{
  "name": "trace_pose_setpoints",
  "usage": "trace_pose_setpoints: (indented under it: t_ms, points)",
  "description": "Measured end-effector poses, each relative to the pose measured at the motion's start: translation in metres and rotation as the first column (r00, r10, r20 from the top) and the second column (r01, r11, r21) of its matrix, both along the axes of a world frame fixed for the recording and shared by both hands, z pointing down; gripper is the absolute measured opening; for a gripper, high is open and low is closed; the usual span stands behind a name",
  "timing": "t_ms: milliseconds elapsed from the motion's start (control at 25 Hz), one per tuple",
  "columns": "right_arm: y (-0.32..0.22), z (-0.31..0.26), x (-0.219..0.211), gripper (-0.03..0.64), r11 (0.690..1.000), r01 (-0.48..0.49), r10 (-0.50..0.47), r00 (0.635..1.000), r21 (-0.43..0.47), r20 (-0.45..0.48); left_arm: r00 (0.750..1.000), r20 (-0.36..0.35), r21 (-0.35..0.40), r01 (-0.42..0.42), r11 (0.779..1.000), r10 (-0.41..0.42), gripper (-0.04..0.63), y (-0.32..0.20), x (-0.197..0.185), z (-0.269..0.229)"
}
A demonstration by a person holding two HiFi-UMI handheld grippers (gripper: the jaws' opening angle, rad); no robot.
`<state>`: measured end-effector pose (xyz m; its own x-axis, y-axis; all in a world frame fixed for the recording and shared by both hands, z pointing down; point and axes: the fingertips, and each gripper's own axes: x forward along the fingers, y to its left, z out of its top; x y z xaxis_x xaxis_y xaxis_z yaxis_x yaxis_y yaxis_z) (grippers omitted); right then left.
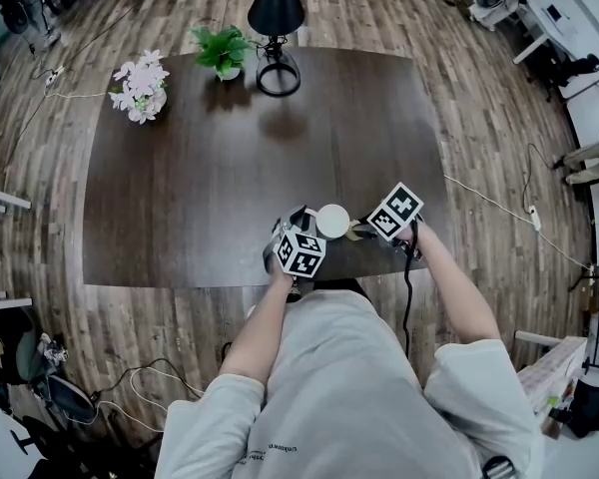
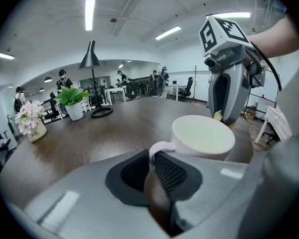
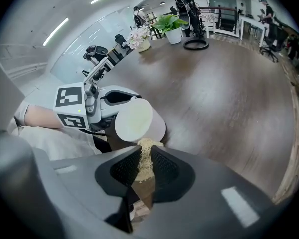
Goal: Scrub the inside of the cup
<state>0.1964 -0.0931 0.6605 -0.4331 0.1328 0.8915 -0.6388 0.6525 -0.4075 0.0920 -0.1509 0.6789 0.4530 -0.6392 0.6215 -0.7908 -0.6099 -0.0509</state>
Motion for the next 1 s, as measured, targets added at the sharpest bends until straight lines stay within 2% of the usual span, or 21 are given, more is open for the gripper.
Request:
trace_pose_setpoints:
  t_ms: [400, 560, 720, 1000]
  points:
    - [0.032, 0.003, -0.031, 0.087, 0.999, -0.039, 0.041, 0.994, -0.024, 0.100, 1.000, -0.005, 0.001, 0.012, 1.000, -0.012, 0.035, -0.003, -0.002, 0.001]
    - [0.029, 0.004, -0.034, 0.087, 0.999, -0.044, 0.045, 0.995, -0.010, 0.091, 0.999, -0.032, -0.007, 0.003, 1.000, -0.003, 0.035, 0.002, -0.002, 0.000]
    - [0.013, 0.003, -0.025, 0.087, 0.996, -0.089, 0.087, 0.994, 0.022, 0.070, 0.995, -0.085, -0.010, -0.052, 0.999, 0.051, 0.037, 0.011, 0.003, 0.000]
    - [-0.010, 0.000, -0.021, 0.087, 0.985, -0.152, 0.148, 0.987, 0.080, 0.055, 0.978, -0.104, -0.004, -0.181, 0.983, 0.180, 0.051, 0.032, 0.024, 0.000]
